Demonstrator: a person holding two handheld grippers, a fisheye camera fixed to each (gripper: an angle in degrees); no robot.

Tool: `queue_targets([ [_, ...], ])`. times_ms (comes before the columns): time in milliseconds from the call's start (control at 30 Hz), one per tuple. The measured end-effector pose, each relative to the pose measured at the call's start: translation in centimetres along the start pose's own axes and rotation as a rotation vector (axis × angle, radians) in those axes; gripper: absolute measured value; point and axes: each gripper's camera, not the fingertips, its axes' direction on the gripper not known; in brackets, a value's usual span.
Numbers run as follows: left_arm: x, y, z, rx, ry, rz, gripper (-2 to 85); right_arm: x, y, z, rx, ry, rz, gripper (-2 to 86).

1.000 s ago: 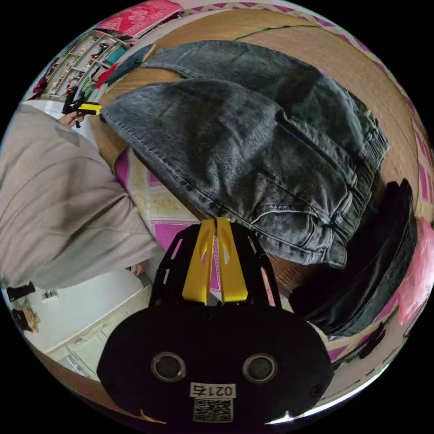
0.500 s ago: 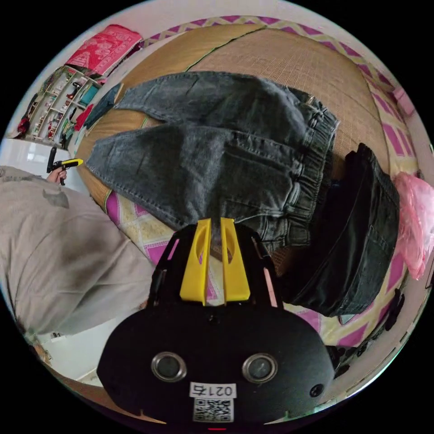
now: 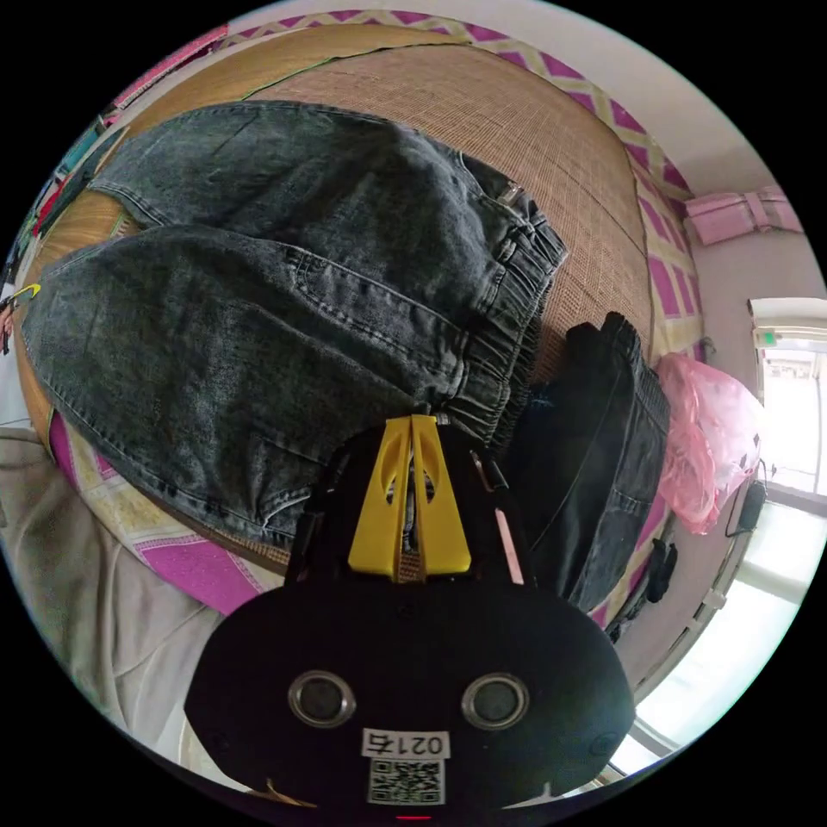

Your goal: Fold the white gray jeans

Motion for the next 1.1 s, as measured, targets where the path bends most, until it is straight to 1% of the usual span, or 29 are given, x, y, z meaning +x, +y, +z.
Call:
queue_targets([
  [67,-0.6,0.5,0.4,-0.045,0.018,0.016,-1.0,-1.2,0.5,2.1,-0.019,-0.017,0.009,-1.0],
  [133,-1.0,1.6,0.6,-0.055,0.032,0.01,-1.0,-3.5,1.1,4.1,-0.036,0.016,-0.018,-1.0],
  [200,-0.5,4.1,-0.2,0.004,0.0,0.031,-1.0,-4.9,1.6,5.0,-0.04,0.032,-0.029,-1.0],
  [233,-0.3,4.8,-0.6,0.033,0.02,0.044,-1.0,-5.4,2.2,5.7,-0.045,0.02,-0.022,-1.0],
  [300,0.4,7.9,-1.5,0.126,0.13,0.081,-1.0,-5.8,3.4,6.8,-0.054,-0.012,-0.004,-1.0],
  [367,1.4,10.4,-1.7,0.161,0.13,0.105,-1.0,-6.4,4.7,8.3,-0.044,-0.036,0.02,-1.0],
  [433,2.1,12.8,-1.2,0.166,0.14,0.108,-1.0,-8.2,5.5,10.2,-0.044,-0.008,0.016,-1.0],
  [500,2.3,16.6,-0.6,0.181,0.124,0.075,-0.9,-9.2,6.0,11.3,-0.065,-0.015,0.036,-1.0],
  [533,2.2,17.7,-0.4,0.186,0.116,0.053,-0.9,-9.3,6.6,11.6,-0.066,-0.051,0.077,-1.0],
  [567,1.6,20.1,-0.2,0.2,0.105,-0.011,-0.9,-9.2,7.0,11.6,-0.056,-0.076,0.107,-0.9],
  [633,0.1,24.3,0.1,0.252,0.129,-0.158,-0.9,-9.3,9.7,11.2,0.052,-0.188,0.215,-0.9],
  [700,-2.0,30.8,1.2,0.345,0.207,-0.387,-0.6,-9.6,12.3,11.6,0.087,-0.27,0.288,-0.7],
  [800,-3.1,37.0,3.9,0.408,0.316,-0.563,0.3,-9.9,17.7,13.2,0.13,-0.364,0.452,-0.4],
  [867,-3.4,39.4,5.6,0.44,0.375,-0.625,3.9,-9.7,21.5,14.5,0.172,-0.418,0.583,-0.1],
  [933,-3.9,41.2,7.3,0.479,0.436,-0.697,7.0,-9.5,26.7,17.4,0.198,-0.509,0.781,0.9],
  [967,-4.4,42.1,8.4,0.506,0.467,-0.745,7.9,-9.6,28.0,18.3,0.202,-0.535,0.826,1.4],
  [1033,-5.2,43.2,9.9,0.543,0.48,-0.816,9.2,-10.2,32.5,22.3,0.213,-0.649,0.981,3.7],
  [1100,-6.5,44.4,11.7,0.567,0.466,-0.885,10.1,-11.1,35.4,25.4,0.223,-0.742,1.086,5.5],
])
